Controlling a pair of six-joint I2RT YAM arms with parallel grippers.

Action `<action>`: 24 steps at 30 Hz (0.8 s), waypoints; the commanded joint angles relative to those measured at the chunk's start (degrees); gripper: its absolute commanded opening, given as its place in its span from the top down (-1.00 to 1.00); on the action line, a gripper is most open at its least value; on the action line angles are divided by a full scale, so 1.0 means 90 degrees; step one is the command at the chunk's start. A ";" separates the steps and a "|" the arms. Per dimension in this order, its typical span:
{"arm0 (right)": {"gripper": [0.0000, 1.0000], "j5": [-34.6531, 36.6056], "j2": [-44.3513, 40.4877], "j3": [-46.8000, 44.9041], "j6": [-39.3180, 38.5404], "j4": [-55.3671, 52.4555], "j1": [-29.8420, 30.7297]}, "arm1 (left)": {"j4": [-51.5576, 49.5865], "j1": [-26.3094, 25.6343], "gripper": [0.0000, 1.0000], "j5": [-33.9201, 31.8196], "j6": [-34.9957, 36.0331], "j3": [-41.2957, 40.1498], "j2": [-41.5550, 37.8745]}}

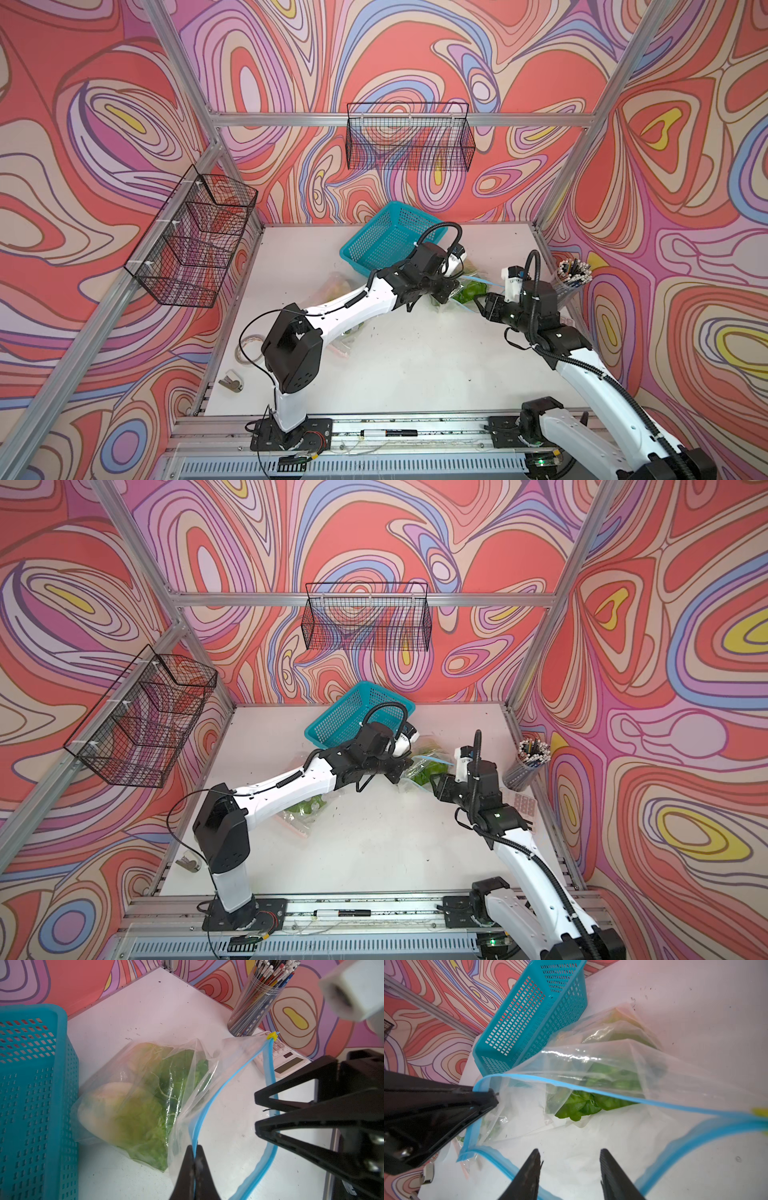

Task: Open the zip-top bag and take out the chinese cabbages
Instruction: Open the zipper of the food storage bag at the center of the board.

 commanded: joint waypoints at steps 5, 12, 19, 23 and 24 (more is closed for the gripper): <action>0.09 -0.0175 0.0354 -0.0107 0.1061 0.1174 -0.0009 | 0.0337 -0.0184 1.00 -0.0143 0.0199 0.0156 0.0015; 0.38 0.0132 0.1027 -0.0035 0.1443 0.1187 -0.0010 | 0.0650 -0.0303 1.00 -0.0371 0.0199 0.0060 -0.0082; 0.45 0.0710 0.1076 -0.0366 0.1822 0.1147 -0.0009 | 0.1270 -0.0490 1.00 -0.0460 0.0316 -0.0366 -0.0300; 0.45 0.1240 0.1117 -0.0453 0.1959 0.0879 -0.0009 | 0.1737 -0.0568 1.00 -0.0333 0.0338 -0.0750 -0.0442; 0.44 0.1249 0.1118 -0.0474 0.1974 0.0873 -0.0010 | 0.1823 -0.0588 1.00 -0.0342 0.0330 -0.0843 -0.0477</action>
